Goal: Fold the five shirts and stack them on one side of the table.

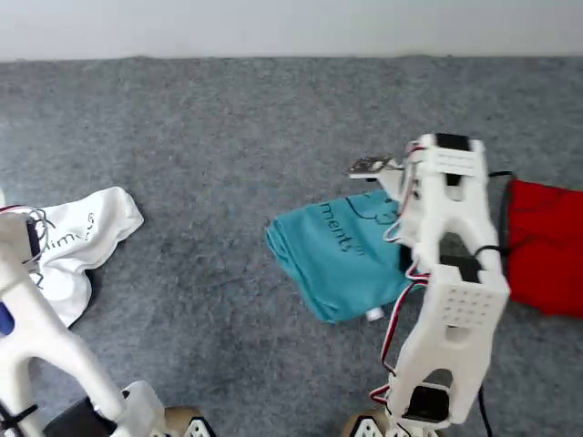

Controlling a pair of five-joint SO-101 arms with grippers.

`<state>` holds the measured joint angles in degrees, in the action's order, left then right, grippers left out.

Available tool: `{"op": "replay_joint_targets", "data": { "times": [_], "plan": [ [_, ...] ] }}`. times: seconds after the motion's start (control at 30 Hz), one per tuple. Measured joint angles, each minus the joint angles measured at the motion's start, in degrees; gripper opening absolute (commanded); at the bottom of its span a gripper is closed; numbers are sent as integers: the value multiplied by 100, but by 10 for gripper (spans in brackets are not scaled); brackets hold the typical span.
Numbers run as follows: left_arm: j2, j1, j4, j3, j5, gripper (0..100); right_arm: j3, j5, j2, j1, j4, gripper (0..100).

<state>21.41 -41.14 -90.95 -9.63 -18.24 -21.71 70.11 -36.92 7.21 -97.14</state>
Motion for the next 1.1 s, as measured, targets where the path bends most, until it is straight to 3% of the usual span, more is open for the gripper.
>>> {"op": "replay_joint_targets", "data": {
  "times": [0.13, 0.33, 0.47, 0.6, 0.93, 1.0, 1.1],
  "plan": [
    [0, 26, -35, 0, 0, 14, -440, 1310, -334, 88, 1257, 10],
    [0, 18, -281, 0, 0, 14, -835, 1503, -607, -176, 2198, 16],
    [0, 18, -466, 0, 0, 14, -1046, 1310, -615, -299, 2259, 121],
    [0, 18, -598, 0, 0, 14, -1345, 554, -615, -308, 2145, 227],
    [0, 18, -642, 0, 519, 14, -2066, -2145, -62, -527, 193, 229],
    [0, 18, -642, 0, 580, 14, -2084, -2444, -9, -712, -237, 185],
    [0, 18, -651, 0, 580, 14, -2084, -2998, 141, -1020, -334, 33]
  ]
}}
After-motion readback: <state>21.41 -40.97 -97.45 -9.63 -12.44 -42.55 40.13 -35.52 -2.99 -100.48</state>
